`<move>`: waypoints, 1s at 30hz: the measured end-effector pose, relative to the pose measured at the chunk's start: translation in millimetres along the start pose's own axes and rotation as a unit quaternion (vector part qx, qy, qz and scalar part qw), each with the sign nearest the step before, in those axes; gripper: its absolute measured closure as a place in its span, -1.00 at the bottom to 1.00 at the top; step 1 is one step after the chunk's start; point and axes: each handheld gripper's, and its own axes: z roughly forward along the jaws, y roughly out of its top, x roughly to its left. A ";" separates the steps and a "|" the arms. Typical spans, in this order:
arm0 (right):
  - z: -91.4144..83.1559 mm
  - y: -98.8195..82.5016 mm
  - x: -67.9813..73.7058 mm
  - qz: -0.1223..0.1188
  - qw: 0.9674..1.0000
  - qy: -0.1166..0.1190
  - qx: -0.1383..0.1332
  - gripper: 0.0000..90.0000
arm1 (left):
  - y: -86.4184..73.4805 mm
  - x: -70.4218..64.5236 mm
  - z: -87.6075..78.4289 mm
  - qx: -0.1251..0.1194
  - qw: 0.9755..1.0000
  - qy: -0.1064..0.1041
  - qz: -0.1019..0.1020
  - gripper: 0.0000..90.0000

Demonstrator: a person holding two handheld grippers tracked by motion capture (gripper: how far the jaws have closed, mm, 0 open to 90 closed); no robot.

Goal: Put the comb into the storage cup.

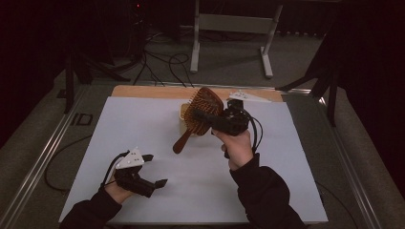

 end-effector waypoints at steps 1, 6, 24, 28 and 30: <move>-0.3 2.7 -0.9 0.000 1.000 -0.001 -0.001 0.13 | -1.4 0.3 -1.6 -0.002 1.000 0.002 0.001 -1.00; -2.2 16.5 -5.1 -0.004 1.000 -0.008 -0.009 0.13 | -10.6 2.2 -7.2 -0.009 1.000 0.002 -0.001 -1.00; 1.7 61.3 -25.0 -0.007 0.998 -0.053 -0.041 0.13 | -34.4 8.5 -14.0 -0.039 0.999 0.005 0.001 -1.00; 7.8 67.0 -31.0 -0.010 0.997 -0.068 -0.044 0.13 | -35.2 9.0 -15.2 -0.046 0.999 0.002 0.001 -1.00; 10.0 69.3 -33.9 -0.010 0.996 -0.075 -0.047 0.13 | -35.6 8.7 -15.1 -0.047 0.999 0.003 -0.001 -1.00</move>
